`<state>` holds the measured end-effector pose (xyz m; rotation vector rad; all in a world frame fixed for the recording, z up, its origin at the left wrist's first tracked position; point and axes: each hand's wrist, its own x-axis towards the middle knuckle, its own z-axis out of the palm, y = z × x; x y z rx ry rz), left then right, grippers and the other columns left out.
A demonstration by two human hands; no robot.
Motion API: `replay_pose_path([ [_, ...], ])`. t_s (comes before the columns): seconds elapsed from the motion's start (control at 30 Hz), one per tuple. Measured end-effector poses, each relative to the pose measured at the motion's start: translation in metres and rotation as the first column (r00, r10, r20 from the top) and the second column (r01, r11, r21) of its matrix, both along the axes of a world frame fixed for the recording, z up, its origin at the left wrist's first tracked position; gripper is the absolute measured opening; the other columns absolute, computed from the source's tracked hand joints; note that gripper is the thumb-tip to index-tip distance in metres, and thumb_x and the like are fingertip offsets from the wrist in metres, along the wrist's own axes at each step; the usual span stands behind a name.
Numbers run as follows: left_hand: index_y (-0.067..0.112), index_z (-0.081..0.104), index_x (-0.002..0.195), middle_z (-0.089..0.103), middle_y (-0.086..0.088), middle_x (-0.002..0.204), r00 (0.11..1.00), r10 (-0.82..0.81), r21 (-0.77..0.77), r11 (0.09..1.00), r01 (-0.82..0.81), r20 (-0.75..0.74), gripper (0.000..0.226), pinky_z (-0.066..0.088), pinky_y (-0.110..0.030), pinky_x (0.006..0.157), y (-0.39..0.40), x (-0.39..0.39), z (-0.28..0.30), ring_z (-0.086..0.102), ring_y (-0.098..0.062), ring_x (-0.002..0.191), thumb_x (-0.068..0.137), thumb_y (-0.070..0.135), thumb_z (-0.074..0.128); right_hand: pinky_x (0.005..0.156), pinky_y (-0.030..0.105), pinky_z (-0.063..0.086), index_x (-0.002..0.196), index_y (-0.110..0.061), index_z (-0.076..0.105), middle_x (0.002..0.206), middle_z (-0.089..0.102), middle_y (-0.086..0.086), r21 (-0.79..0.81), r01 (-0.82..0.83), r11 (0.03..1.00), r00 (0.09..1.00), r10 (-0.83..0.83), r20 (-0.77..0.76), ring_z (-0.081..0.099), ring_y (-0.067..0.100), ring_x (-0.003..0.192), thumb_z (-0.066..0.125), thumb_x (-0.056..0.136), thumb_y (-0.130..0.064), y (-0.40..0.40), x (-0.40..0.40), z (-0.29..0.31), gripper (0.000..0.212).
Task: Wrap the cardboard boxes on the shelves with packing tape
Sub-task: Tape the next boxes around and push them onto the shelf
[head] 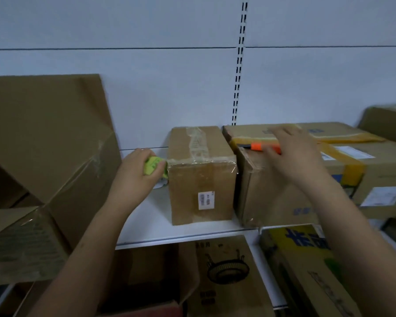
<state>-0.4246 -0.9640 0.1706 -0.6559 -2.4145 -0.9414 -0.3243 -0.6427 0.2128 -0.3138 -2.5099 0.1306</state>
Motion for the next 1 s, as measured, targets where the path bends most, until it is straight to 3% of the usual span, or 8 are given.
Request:
replay_pose_path([
  [0.1,0.014,0.061,0.086,0.059,-0.003,0.086,0.999,-0.010,0.078,0.997,0.007,0.045,0.012,0.042,-0.039,0.074,0.000,0.003,0.001,0.055,-0.023,0.082,0.092,0.023,0.067,0.081,0.035,0.046,0.124,-0.019,0.062,0.119,0.066,0.009,-0.216,0.034,0.976,0.984,0.005,0.176,0.060,0.028,0.106,0.058,0.096,-0.037,0.024,0.001,-0.007,0.034],
  [0.23,0.017,0.062,0.086,0.059,-0.002,0.086,0.998,-0.036,0.082,0.996,0.031,0.059,0.011,0.042,-0.038,0.073,0.000,0.003,0.002,0.054,-0.021,0.083,0.092,0.024,0.066,0.064,0.033,0.039,0.116,-0.014,0.060,0.102,0.064,0.008,-0.183,0.088,0.979,0.989,-0.107,-0.099,0.057,0.024,0.085,0.045,0.103,-0.037,-0.007,0.007,-0.004,0.031],
  [0.33,0.020,0.060,0.082,0.057,-0.001,0.084,0.998,-0.035,0.099,0.995,0.030,0.048,0.013,0.039,-0.035,0.068,0.001,0.007,0.001,0.054,-0.018,0.081,0.092,0.026,0.065,0.064,0.034,0.035,0.117,-0.007,0.055,0.105,0.056,0.010,-0.308,0.033,0.951,0.977,-0.095,-0.190,0.054,0.026,0.083,0.031,0.106,-0.037,-0.053,0.011,0.001,0.039],
  [0.5,0.021,0.061,0.083,0.058,-0.003,0.084,0.999,0.017,0.101,0.995,-0.022,0.047,0.015,0.040,-0.036,0.068,-0.002,0.009,-0.001,0.055,-0.018,0.080,0.091,0.032,0.065,0.074,0.039,0.048,0.126,-0.011,0.052,0.129,0.049,0.012,-0.107,0.079,0.991,0.995,-0.072,0.069,0.061,0.028,0.097,0.041,0.100,-0.054,-0.111,-0.016,-0.002,0.052],
  [0.6,0.023,0.062,0.083,0.059,-0.002,0.083,0.999,0.029,0.104,0.994,-0.033,0.042,0.015,0.040,-0.033,0.067,-0.004,0.014,-0.002,0.055,-0.015,0.078,0.093,0.035,0.065,0.061,0.033,0.041,0.110,-0.010,0.058,0.109,0.060,0.010,-0.086,0.131,0.988,0.976,-0.113,0.186,0.056,0.024,0.078,0.037,0.100,-0.059,-0.118,-0.032,0.002,0.054],
  [0.73,0.023,0.063,0.085,0.059,-0.002,0.085,0.998,0.043,0.085,0.995,-0.047,0.046,0.013,0.043,-0.036,0.070,0.002,0.024,0.003,0.055,-0.014,0.080,0.092,0.033,0.065,0.070,0.036,0.054,0.086,-0.012,0.058,0.087,0.064,0.007,-0.224,0.100,0.969,0.965,-0.040,0.257,0.062,0.027,0.079,0.049,0.083,-0.078,-0.099,-0.048,0.001,0.067],
  [0.8,0.024,0.063,0.085,0.059,-0.001,0.086,0.997,0.041,0.097,0.994,-0.048,0.070,0.015,0.044,-0.037,0.072,0.002,0.031,0.005,0.055,-0.014,0.080,0.091,0.037,0.066,0.060,0.031,0.050,0.079,-0.014,0.052,0.077,0.058,0.004,-0.257,0.062,0.964,0.956,0.017,0.294,0.060,0.023,0.072,0.054,0.076,-0.082,-0.090,-0.049,0.003,0.067],
  [1.0,0.023,0.073,0.077,0.068,0.005,0.074,0.961,-0.060,0.230,0.973,-0.003,0.270,0.018,0.045,-0.028,0.064,-0.012,0.061,0.014,0.061,-0.009,0.070,0.089,0.036,0.071,0.052,0.028,0.041,0.094,-0.018,0.064,0.074,0.059,0.000,-0.158,-0.129,0.979,0.922,0.177,0.343,0.058,0.014,0.068,0.055,0.078,-0.078,-0.075,-0.046,0.011,0.063],
])
